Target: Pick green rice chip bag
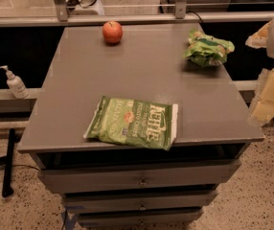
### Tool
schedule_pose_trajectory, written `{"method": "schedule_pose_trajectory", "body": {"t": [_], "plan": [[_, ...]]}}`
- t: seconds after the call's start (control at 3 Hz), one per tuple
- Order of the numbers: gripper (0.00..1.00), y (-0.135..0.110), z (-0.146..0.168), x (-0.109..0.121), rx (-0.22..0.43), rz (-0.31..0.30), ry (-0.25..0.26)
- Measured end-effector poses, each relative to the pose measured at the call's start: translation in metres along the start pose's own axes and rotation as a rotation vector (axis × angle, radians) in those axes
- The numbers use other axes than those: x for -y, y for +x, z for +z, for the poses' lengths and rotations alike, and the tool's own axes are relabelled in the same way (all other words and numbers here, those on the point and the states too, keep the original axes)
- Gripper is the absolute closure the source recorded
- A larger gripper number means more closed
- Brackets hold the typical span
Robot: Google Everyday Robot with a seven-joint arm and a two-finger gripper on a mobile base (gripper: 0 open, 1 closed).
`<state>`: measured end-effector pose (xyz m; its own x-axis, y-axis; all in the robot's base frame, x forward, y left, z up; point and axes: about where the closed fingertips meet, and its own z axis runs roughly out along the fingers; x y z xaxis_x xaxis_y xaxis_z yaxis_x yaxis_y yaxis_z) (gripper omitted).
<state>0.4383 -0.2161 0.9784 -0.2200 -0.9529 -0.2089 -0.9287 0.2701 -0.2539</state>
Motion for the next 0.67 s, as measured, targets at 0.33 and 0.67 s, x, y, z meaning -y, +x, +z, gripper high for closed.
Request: {"method": "schedule_pose_trajectory", "body": {"t": [0.33,0.67], "plan": [[0.00,-0.0001,-0.0008,0.0001,0.000,0.000,0.003],[0.00,0.0027,-0.0106,0.0090,0.057,0.001,0.067]]}}
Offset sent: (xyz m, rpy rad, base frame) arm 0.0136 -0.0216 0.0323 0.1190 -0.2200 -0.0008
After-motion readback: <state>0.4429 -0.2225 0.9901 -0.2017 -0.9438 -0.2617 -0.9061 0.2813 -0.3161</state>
